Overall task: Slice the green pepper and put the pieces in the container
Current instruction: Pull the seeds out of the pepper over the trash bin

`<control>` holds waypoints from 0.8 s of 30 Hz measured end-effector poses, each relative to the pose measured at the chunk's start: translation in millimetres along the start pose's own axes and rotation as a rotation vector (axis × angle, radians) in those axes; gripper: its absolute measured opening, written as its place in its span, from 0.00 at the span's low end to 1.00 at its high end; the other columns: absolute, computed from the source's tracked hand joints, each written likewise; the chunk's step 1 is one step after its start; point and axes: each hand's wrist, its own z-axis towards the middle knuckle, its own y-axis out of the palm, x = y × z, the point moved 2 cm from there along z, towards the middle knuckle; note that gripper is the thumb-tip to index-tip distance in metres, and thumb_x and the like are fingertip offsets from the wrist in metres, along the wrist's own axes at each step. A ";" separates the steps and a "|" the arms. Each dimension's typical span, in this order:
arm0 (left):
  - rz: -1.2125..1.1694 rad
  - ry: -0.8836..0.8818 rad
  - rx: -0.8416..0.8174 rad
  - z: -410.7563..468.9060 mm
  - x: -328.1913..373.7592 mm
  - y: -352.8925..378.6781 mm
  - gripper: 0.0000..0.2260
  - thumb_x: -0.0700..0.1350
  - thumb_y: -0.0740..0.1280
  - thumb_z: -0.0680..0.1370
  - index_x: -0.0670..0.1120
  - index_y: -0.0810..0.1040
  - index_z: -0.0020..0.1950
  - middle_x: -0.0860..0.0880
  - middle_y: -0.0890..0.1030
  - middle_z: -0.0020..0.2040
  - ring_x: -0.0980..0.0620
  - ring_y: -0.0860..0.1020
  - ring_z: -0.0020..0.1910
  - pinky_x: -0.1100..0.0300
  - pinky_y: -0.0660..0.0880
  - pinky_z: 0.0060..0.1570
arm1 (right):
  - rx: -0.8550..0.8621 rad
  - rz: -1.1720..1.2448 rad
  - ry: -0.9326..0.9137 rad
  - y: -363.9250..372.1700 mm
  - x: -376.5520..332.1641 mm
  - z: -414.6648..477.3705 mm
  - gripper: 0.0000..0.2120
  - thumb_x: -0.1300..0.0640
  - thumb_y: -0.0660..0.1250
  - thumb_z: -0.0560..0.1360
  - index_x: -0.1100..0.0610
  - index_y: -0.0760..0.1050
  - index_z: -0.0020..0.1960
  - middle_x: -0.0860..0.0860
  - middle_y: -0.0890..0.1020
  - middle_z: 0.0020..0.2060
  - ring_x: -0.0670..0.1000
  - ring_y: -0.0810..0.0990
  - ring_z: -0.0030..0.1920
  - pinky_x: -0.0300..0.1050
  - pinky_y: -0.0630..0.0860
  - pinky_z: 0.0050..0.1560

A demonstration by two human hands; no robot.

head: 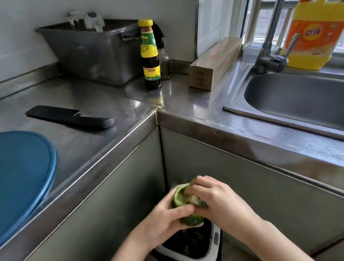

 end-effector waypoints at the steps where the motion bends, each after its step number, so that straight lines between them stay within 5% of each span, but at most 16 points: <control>1: -0.021 -0.006 0.062 3.7 -7.8 -2.8 0.35 0.53 0.79 0.62 0.44 0.71 0.65 0.42 0.80 0.57 0.43 0.79 0.56 0.46 0.77 0.52 | 0.010 0.027 0.024 8.6 4.7 -2.0 0.12 0.55 0.71 0.68 0.54 0.80 0.51 0.48 0.79 0.44 0.48 0.79 0.44 0.41 0.77 0.44; 6: -0.028 -0.037 0.334 19.9 -39.6 -15.8 0.44 0.71 0.69 0.59 0.45 0.71 0.65 0.39 0.79 0.59 0.44 0.81 0.55 0.52 0.79 0.44 | 0.042 0.170 0.168 43.6 25.0 -8.4 0.11 0.59 0.70 0.71 0.55 0.82 0.53 0.50 0.82 0.48 0.48 0.81 0.47 0.41 0.78 0.48; 10: 0.022 -0.071 0.378 29.3 -56.2 -22.7 0.29 0.64 0.52 0.70 0.46 0.74 0.61 0.42 0.81 0.56 0.47 0.82 0.52 0.53 0.80 0.44 | -0.010 0.160 0.206 65.0 37.1 -10.0 0.10 0.61 0.70 0.73 0.56 0.82 0.53 0.50 0.81 0.46 0.48 0.81 0.45 0.40 0.77 0.46; 14: 0.096 -0.119 0.456 38.8 -59.5 -32.0 0.32 0.66 0.53 0.70 0.46 0.75 0.62 0.43 0.82 0.56 0.48 0.80 0.55 0.50 0.78 0.52 | 0.049 0.053 0.228 75.6 40.4 -9.6 0.08 0.63 0.73 0.68 0.58 0.82 0.47 0.51 0.79 0.40 0.51 0.80 0.36 0.41 0.77 0.35; 17: 0.034 -0.145 0.520 43.4 -60.5 -38.3 0.30 0.64 0.55 0.74 0.44 0.75 0.64 0.41 0.81 0.56 0.45 0.80 0.55 0.49 0.79 0.49 | 0.113 -0.034 0.187 83.4 40.6 -6.5 0.06 0.61 0.75 0.66 0.59 0.80 0.42 0.52 0.79 0.37 0.51 0.79 0.32 0.40 0.76 0.30; 24: -0.040 -0.146 0.493 45.8 -64.9 -46.3 0.23 0.56 0.54 0.80 0.40 0.73 0.64 0.38 0.80 0.56 0.43 0.81 0.54 0.45 0.78 0.50 | 0.177 -0.256 0.154 100.8 38.4 7.6 0.16 0.68 0.79 0.53 0.57 0.75 0.33 0.50 0.75 0.29 0.49 0.73 0.25 0.39 0.67 0.22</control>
